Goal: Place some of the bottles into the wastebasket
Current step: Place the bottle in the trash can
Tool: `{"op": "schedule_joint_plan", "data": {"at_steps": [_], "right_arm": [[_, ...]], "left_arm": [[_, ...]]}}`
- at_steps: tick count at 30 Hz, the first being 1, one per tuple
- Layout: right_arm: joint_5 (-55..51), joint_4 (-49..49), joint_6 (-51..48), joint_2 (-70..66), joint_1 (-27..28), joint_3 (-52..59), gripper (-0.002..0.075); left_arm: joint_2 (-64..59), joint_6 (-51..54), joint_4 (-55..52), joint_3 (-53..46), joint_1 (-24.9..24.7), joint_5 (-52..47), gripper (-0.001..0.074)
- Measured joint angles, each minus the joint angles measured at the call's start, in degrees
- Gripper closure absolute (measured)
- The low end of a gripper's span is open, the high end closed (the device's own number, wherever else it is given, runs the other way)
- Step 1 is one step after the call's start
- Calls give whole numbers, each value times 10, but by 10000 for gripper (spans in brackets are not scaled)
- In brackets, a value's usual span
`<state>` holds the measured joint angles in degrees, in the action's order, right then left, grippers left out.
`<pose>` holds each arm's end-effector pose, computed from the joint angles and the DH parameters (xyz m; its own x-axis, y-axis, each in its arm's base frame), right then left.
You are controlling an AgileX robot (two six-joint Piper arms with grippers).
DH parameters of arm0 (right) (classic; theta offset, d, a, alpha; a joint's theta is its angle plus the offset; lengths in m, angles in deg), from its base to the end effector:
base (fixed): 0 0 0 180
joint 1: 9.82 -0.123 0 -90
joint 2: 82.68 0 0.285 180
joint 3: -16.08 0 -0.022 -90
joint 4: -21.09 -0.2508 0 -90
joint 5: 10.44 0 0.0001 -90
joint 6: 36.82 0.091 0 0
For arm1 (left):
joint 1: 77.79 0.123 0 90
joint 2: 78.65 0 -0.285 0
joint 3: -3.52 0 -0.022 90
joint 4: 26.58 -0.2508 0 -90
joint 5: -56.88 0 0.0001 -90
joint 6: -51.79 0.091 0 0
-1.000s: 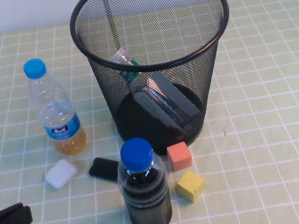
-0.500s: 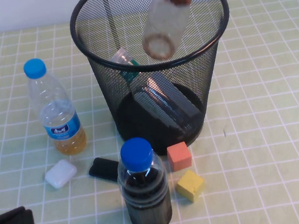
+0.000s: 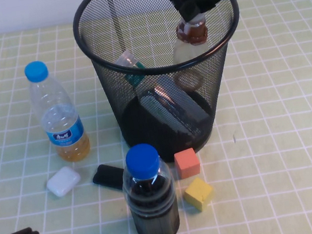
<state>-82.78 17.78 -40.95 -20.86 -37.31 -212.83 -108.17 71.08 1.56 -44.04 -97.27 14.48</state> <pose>0.3683 0.1973 0.4123 -0.6672 -0.4085 -0.6228 -0.5284 0.8490 0.0092 0.0555 -0.0504 0.3032 -0.4349 0.1141 -0.8932 0.5691 0.8036 -0.1744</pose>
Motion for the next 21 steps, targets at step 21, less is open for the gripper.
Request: {"op": "schedule_joint_plan", "data": {"at_steps": [21], "right_arm": [[0, -12, 4, 57, 0, 0, 449]], "left_arm": [[0, 3, -8, 0, 0, -6, 739]]}}
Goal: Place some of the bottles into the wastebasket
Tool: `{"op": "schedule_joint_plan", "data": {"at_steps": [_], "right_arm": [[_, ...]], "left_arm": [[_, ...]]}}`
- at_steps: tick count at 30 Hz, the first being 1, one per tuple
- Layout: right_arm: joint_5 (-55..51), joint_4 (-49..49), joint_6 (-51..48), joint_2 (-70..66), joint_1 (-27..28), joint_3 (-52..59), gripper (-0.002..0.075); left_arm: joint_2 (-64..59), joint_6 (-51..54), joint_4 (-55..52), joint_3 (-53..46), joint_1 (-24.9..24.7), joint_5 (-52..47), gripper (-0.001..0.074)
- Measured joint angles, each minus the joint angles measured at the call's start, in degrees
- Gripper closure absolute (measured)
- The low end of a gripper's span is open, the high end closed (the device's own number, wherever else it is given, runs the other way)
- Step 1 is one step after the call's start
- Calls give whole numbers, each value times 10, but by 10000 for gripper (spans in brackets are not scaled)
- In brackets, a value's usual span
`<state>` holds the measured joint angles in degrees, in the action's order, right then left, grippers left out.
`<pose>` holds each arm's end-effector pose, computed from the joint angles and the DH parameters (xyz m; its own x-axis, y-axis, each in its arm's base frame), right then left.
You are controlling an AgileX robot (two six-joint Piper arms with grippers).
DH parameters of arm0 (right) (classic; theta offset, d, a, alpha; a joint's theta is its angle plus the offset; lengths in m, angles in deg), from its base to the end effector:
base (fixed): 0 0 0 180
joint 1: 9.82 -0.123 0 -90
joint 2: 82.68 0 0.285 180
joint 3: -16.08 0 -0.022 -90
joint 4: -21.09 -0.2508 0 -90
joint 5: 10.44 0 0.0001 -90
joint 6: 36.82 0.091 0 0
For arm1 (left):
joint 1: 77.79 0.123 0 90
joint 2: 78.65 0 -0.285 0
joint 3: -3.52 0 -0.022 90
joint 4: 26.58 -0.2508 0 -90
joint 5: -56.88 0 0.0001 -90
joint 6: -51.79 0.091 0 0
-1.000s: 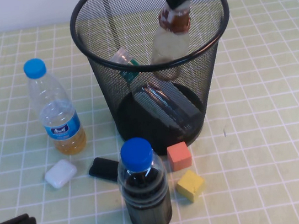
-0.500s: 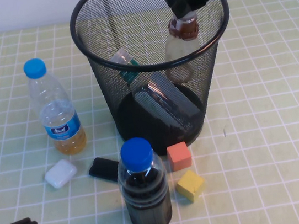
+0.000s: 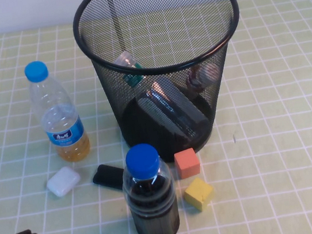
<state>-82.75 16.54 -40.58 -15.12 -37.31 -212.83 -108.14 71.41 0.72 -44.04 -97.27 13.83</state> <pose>0.3399 0.1846 0.4528 -0.6143 -0.3662 -0.6990 -0.5329 0.8458 0.0252 0.0551 -0.0497 0.3020 -0.4348 0.1354 -0.8903 0.5725 0.8047 -0.1572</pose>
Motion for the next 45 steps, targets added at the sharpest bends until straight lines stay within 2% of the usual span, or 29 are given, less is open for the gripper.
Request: {"op": "schedule_joint_plan", "data": {"at_steps": [2, 6, 9, 13, 16, 19, 28, 33, 37, 45], "right_arm": [[-1, -2, 0, 18, 0, 0, 500], [-2, -1, -14, 73, 0, 4, 669], [-3, 5, -28, 122, 0, 18, 711], [-3, 7, -44, 203, 0, 63, 725], [3, 9, -54, 274, 0, 144, 726], [57, 18, -57, 356, 0, 262, 727], [251, 26, -55, 599, 0, 709, 727], [323, 21, -53, 693, 0, 881, 727], [373, 23, -53, 758, 0, 956, 727], [393, 27, -53, 800, 0, 993, 731]], "left_arm": [[0, 0, -7, 0, 0, -1, 739], [0, 0, -11, 0, 0, 1, 739], [0, 0, -12, 0, 0, 13, 739], [0, 0, -3, 0, 0, 35, 739], [0, 1, 9, 0, 0, 57, 739], [0, 1, 10, 0, 0, 76, 739], [0, 4, 10, 0, 0, 91, 739], [0, 6, 11, 0, 0, 100, 739], [0, 6, 11, 0, 0, 103, 739], [0, 6, 11, 0, 0, 105, 739]]}}
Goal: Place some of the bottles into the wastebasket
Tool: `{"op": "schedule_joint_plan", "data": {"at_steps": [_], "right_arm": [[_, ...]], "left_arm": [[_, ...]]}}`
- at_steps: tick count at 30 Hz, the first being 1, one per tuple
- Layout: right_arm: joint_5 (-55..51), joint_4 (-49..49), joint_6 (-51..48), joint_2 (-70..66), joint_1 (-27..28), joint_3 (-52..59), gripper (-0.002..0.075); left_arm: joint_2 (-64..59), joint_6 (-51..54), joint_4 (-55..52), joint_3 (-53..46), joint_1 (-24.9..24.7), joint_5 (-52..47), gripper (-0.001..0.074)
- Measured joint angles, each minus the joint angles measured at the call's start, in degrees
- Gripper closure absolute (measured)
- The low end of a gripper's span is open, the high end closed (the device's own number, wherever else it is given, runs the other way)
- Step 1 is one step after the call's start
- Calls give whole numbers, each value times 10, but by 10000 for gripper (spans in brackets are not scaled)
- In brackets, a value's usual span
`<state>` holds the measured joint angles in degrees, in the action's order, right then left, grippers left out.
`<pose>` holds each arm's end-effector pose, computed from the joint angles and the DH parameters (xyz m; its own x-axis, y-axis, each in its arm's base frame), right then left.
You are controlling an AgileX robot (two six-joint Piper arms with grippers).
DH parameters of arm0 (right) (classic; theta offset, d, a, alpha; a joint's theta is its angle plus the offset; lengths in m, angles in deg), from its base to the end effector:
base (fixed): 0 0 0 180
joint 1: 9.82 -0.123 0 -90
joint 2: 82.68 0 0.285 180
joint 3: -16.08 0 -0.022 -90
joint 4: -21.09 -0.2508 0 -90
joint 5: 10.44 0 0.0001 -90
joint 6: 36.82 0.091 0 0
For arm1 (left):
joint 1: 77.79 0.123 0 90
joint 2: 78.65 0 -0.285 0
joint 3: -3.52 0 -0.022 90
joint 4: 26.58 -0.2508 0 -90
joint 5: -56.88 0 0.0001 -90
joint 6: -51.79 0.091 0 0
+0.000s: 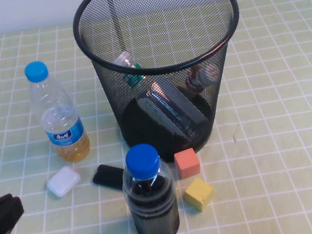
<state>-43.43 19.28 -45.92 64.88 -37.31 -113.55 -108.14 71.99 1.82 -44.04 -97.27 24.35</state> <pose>0.0768 0.0417 0.2894 -0.3198 -0.3151 -0.8935 -0.5220 0.8456 -0.1114 0.0637 -0.0473 0.3161 -0.3061 0.0313 -0.9515 0.5323 0.8343 -0.1438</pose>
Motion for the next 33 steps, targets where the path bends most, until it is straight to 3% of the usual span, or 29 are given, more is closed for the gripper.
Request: {"op": "schedule_joint_plan", "data": {"at_steps": [24, 33], "right_arm": [[1, 0, 0, 0, 0, 0, 734], [1, 0, 0, 0, 0, 0, 734]], "left_arm": [[0, -1, 0, -1, 0, 3, 739], [30, -27, -107, -76, 0, 174, 739]]}}
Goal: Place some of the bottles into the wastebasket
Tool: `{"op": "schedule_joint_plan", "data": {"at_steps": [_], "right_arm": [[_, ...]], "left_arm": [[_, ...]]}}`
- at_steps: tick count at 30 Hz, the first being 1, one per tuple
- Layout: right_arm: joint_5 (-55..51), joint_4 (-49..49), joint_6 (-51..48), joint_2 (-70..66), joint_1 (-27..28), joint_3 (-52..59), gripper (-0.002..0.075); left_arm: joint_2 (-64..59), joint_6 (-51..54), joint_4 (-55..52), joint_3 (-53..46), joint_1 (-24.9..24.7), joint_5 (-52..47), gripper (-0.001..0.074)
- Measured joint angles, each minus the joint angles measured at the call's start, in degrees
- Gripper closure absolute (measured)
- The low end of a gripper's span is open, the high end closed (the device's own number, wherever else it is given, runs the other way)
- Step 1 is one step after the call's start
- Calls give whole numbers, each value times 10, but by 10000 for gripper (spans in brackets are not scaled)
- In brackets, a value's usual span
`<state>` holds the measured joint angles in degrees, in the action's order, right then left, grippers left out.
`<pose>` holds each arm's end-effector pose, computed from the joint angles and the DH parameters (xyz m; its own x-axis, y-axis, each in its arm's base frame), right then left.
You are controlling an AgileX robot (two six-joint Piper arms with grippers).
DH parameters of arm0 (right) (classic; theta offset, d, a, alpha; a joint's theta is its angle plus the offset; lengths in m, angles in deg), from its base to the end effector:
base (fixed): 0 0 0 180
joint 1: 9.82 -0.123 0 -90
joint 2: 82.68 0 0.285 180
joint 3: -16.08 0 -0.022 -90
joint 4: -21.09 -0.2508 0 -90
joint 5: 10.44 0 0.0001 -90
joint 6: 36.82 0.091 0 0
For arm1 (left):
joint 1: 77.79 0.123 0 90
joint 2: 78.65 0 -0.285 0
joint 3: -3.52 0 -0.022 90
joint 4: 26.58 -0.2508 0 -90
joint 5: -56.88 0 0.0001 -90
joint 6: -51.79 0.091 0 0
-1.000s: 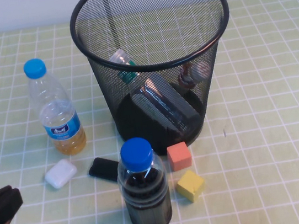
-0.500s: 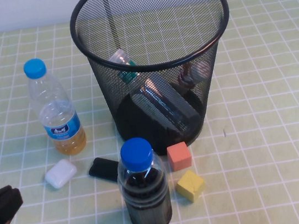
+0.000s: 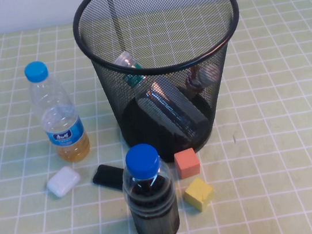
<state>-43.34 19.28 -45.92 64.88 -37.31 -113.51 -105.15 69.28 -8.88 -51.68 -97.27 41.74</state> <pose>0.0769 0.0418 0.2893 -0.3192 -0.3148 -0.8939 -0.5219 0.8457 -0.1114 0.0731 -0.0336 0.2983 -0.0985 0.0416 -0.9943 0.4075 0.9132 -0.0021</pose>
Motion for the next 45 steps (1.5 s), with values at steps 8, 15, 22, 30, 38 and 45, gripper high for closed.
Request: {"op": "schedule_joint_plan", "data": {"at_steps": [8, 15, 22, 30, 38, 45], "right_arm": [[0, 0, 0, 0, 0, 0, 734], [0, 0, 0, 0, 0, 0, 734], [1, 0, 0, 3, 0, 0, 734], [1, 0, 0, 3, 0, 0, 734], [1, 0, 0, 3, 0, 0, 734], [1, 0, 0, 3, 0, 0, 734]], "left_arm": [[96, -51, -64, -100, 57, 63, 739], [189, -144, -121, -199, 124, 55, 739], [193, -200, -142, -235, 152, -45, 739], [193, -207, -145, -235, 152, -53, 739], [194, -207, -145, -235, 152, -53, 739], [194, -207, -145, -235, 152, -53, 739]]}}
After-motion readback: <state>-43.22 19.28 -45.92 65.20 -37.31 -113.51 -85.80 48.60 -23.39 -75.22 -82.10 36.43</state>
